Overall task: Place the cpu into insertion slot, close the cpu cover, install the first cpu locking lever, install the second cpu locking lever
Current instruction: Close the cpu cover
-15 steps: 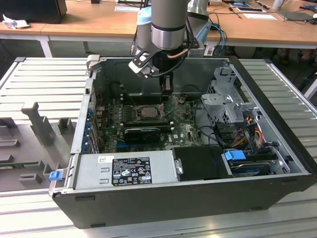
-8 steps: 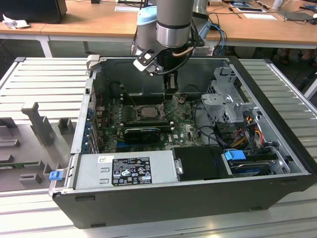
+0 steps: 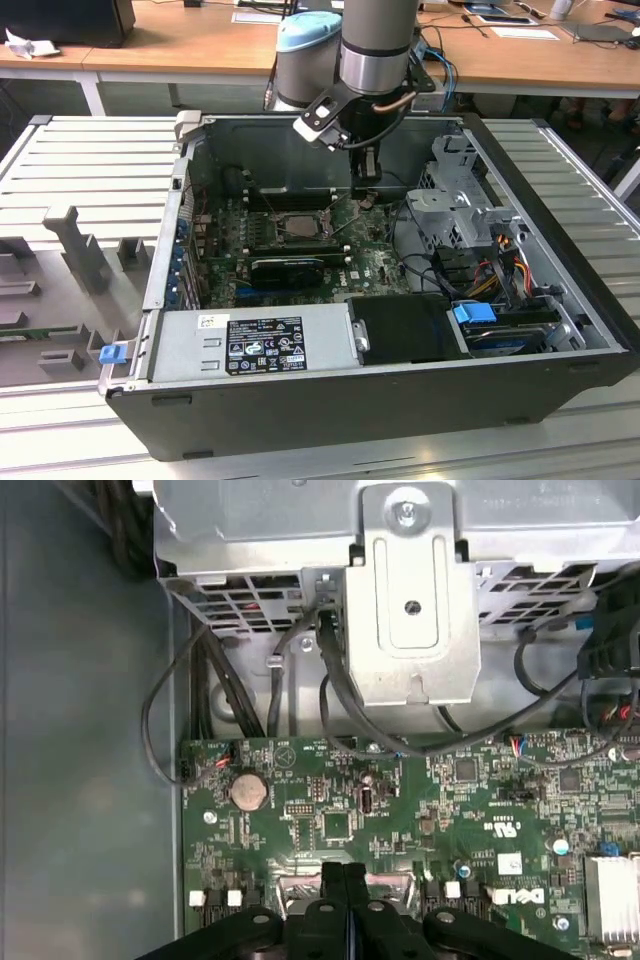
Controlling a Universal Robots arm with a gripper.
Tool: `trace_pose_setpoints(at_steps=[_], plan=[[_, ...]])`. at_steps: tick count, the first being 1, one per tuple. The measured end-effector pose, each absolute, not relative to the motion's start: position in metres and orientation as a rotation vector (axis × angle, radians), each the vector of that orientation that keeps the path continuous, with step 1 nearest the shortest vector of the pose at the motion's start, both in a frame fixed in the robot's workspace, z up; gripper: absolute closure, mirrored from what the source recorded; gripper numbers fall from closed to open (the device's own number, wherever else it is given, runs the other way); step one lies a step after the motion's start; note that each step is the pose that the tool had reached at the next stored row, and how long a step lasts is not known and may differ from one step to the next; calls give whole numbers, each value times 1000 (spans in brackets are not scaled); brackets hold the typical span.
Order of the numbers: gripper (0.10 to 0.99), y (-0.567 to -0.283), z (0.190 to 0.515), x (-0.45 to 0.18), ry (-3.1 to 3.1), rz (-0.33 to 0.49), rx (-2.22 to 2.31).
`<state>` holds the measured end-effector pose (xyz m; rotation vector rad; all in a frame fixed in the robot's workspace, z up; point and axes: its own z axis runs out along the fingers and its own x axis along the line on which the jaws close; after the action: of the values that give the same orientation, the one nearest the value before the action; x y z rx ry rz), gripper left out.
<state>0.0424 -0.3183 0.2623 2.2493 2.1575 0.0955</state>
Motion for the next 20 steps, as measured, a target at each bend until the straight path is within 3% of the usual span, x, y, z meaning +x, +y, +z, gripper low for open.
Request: trace_pose_setpoints(at_steps=[20], plan=[[980,-323,245,57,2168,94,2244]])
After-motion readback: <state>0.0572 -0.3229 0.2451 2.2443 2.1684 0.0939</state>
